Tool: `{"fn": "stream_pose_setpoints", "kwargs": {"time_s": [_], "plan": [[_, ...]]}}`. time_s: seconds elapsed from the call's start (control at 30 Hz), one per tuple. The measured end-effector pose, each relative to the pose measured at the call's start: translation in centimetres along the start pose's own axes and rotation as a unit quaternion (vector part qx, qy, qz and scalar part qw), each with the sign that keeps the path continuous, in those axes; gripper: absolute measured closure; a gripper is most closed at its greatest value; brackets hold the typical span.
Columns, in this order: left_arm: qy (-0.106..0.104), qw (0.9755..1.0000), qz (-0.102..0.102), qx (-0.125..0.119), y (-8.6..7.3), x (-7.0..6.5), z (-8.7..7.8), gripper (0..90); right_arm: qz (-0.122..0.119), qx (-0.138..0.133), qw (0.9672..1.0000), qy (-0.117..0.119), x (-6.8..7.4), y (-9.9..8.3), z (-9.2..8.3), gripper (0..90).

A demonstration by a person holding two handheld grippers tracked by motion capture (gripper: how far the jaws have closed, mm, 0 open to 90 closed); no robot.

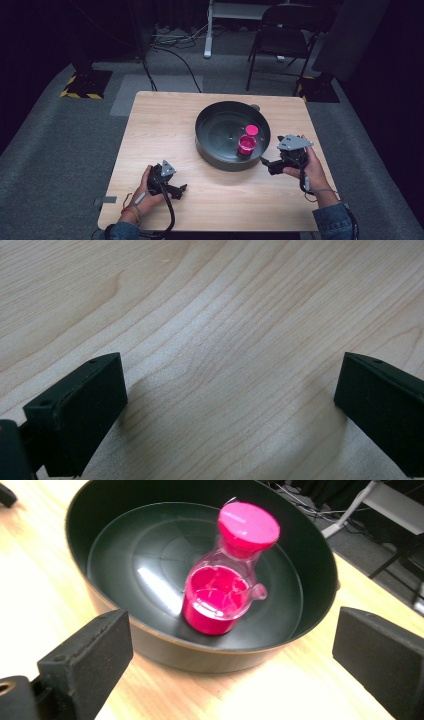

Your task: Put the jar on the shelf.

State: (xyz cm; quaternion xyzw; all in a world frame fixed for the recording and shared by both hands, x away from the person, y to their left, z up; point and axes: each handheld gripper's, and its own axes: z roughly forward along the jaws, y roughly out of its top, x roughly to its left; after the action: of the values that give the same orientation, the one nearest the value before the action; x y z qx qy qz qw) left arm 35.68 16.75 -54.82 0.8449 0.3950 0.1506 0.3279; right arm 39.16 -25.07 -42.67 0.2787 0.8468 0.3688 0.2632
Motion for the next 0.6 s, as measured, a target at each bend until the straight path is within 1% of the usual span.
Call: {"fn": "stream_pose_setpoints", "kwargs": {"time_s": [0.1, 0.13, 0.2, 0.23, 0.3, 0.37, 0.4, 0.43, 0.5, 0.6], "plan": [[0.000, 1.0000, 0.000, 0.000, 0.0, 0.0, 0.0, 0.0, -0.013, 0.008, 0.9999, -0.006, 0.4, -0.6, -0.1, 2.7], [0.000, 1.0000, 0.000, 0.000, 0.0, 0.0, 0.0, 0.0, -0.013, 0.008, 0.9999, -0.006, 0.4, -0.6, -0.1, 2.7], [0.000, 1.0000, 0.000, 0.000, 0.0, 0.0, 0.0, 0.0, -0.022, 0.013, 0.9995, -0.018, 0.8, -1.2, -0.2, 2.7], [0.000, 1.0000, 0.000, 0.000, 0.0, 0.0, 0.0, 0.0, -0.022, 0.013, 0.9995, -0.018, 0.8, -1.2, -0.2, 2.7], [0.000, 1.0000, 0.000, 0.000, 0.0, 0.0, 0.0, 0.0, -0.032, 0.016, 0.9990, -0.026, 1.1, -1.7, -0.3, 2.7], [0.000, 1.0000, 0.000, 0.000, 0.0, 0.0, 0.0, 0.0, -0.034, 0.016, 0.9990, -0.023, 1.2, -2.1, -0.3, 2.7], [0.000, 1.0000, 0.000, 0.000, 0.0, 0.0, 0.0, 0.0, -0.037, 0.022, 0.9988, -0.023, 1.5, -2.6, -0.2, 2.7], [0.000, 1.0000, 0.000, 0.000, 0.0, 0.0, 0.0, 0.0, -0.037, 0.022, 0.9988, -0.023, 1.5, -2.6, -0.2, 2.7], [0.000, 1.0000, 0.000, 0.000, 0.0, 0.0, 0.0, 0.0, -0.049, 0.030, 0.9980, -0.025, 1.7, -3.1, -0.2, 2.7], [0.000, 1.0000, 0.000, 0.000, 0.0, 0.0, 0.0, 0.0, -0.052, 0.035, 0.9977, -0.026, 1.9, -3.5, -0.2, 2.7]]}}
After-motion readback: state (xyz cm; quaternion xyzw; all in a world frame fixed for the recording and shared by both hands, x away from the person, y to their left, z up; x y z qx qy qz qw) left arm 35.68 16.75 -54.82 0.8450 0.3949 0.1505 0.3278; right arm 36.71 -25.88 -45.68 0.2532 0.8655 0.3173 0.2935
